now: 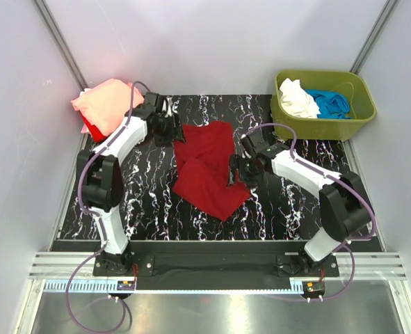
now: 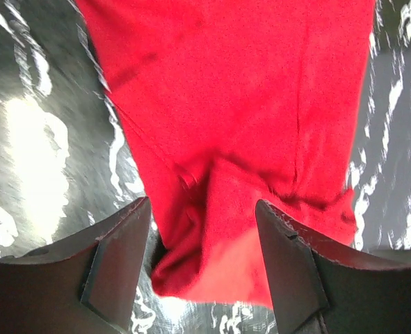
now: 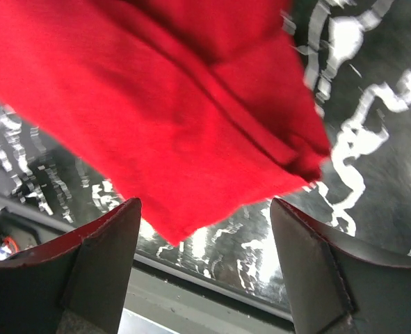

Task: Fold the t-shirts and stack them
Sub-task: Flatten the tshirt out

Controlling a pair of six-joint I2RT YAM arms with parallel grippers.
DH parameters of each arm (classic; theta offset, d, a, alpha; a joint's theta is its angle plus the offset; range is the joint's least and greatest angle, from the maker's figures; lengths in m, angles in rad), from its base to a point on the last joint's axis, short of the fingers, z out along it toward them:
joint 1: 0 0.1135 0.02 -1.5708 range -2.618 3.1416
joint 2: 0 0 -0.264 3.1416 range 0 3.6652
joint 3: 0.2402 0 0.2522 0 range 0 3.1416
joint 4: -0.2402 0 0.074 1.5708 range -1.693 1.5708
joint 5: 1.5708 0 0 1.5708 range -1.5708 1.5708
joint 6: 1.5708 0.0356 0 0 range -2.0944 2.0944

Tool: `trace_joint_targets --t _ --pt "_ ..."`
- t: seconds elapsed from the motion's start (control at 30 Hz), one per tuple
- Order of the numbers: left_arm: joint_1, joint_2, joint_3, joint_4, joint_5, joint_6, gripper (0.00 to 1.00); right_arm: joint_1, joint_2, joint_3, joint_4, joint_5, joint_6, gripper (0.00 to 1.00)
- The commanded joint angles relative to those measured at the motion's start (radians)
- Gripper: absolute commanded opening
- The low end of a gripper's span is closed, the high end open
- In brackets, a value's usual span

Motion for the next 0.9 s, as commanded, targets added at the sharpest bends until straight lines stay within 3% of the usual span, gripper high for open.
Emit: trace_joint_targets --t 0.0,0.17,0.43,0.67,0.73,0.8,0.87 --pt "-0.016 -0.053 -0.128 0.119 0.137 0.023 0.67 -0.016 -0.028 -0.026 -0.028 0.081 0.079 0.81" --pt "-0.036 -0.128 -0.291 0.213 0.177 -0.003 0.66 -0.033 -0.063 -0.119 0.038 0.040 0.112 0.76" --pt "-0.044 -0.283 -0.426 0.245 0.162 -0.035 0.65 -0.056 0.089 -0.059 0.032 0.018 0.101 0.71" --pt "-0.031 -0.265 -0.367 0.190 0.113 0.000 0.66 -0.062 0.158 -0.027 0.064 -0.018 0.078 0.40" --pt "-0.024 -0.210 -0.321 0.190 0.105 0.005 0.66 -0.062 0.159 -0.021 0.075 -0.041 0.055 0.27" --pt "-0.024 -0.108 -0.206 0.165 0.085 0.021 0.65 -0.062 0.152 -0.020 0.078 -0.066 0.032 0.13" --pt "-0.024 -0.015 -0.053 0.133 0.074 0.034 0.64 -0.059 0.138 -0.021 0.093 -0.104 0.017 0.07"
